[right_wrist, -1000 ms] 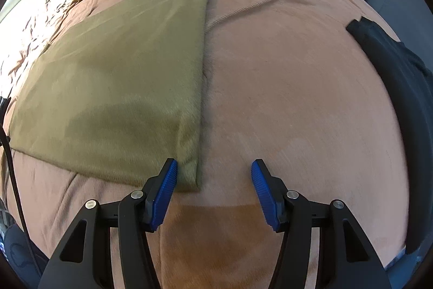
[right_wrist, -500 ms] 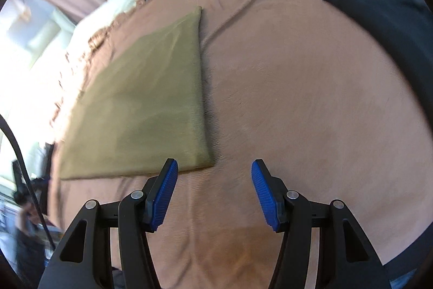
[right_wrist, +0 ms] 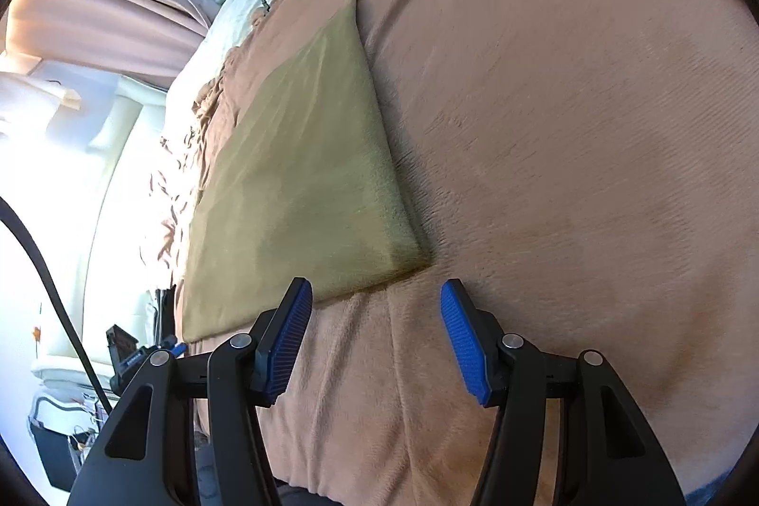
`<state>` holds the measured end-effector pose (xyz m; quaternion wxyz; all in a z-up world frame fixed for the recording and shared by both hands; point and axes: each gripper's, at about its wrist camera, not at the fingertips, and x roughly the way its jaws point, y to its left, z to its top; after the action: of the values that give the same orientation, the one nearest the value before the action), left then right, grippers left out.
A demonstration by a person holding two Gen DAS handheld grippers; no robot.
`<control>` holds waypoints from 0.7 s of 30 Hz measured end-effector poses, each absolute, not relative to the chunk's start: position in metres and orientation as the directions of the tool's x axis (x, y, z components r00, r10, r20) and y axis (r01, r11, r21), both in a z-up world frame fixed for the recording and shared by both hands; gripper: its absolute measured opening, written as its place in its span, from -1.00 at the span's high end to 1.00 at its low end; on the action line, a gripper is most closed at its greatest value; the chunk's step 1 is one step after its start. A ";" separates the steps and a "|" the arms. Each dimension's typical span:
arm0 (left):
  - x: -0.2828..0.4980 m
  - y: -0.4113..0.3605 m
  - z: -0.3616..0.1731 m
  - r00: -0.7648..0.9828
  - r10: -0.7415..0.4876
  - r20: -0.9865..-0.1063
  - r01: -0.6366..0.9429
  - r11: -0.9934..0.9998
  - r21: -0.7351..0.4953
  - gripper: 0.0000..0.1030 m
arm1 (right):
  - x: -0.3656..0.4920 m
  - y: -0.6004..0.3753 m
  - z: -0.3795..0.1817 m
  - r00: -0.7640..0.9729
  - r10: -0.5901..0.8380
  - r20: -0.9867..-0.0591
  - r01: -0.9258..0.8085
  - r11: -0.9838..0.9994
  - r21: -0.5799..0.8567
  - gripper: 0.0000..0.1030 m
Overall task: Fold small clothes
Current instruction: 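Move both open tools to the end of the folded shirt bundle, then close both tools on the end of the folded shirt bundle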
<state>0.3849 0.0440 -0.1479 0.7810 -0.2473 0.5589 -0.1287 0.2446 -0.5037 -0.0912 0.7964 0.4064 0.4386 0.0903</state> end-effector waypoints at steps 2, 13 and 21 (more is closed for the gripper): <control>0.385 0.046 -0.154 0.336 -0.489 -0.805 -0.097 0.833 -0.545 0.14 | 0.246 -0.507 -0.095 0.603 0.503 -0.619 0.215 0.646 0.733 -0.06; 0.397 0.050 -0.166 0.377 -0.497 -0.781 -0.150 0.800 -0.581 0.14 | 0.244 -0.509 -0.105 0.639 0.506 -0.579 0.227 0.596 0.770 0.11; 0.402 0.044 -0.164 0.380 -0.481 -0.790 -0.132 0.817 -0.561 0.14 | 0.245 -0.508 -0.111 0.661 0.527 -0.534 0.211 0.553 0.806 0.12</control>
<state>0.4022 0.0442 -0.1643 0.7818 -0.2810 0.5454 -0.1114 0.2454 -0.5081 -0.1111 0.7857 0.4617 0.3993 0.1007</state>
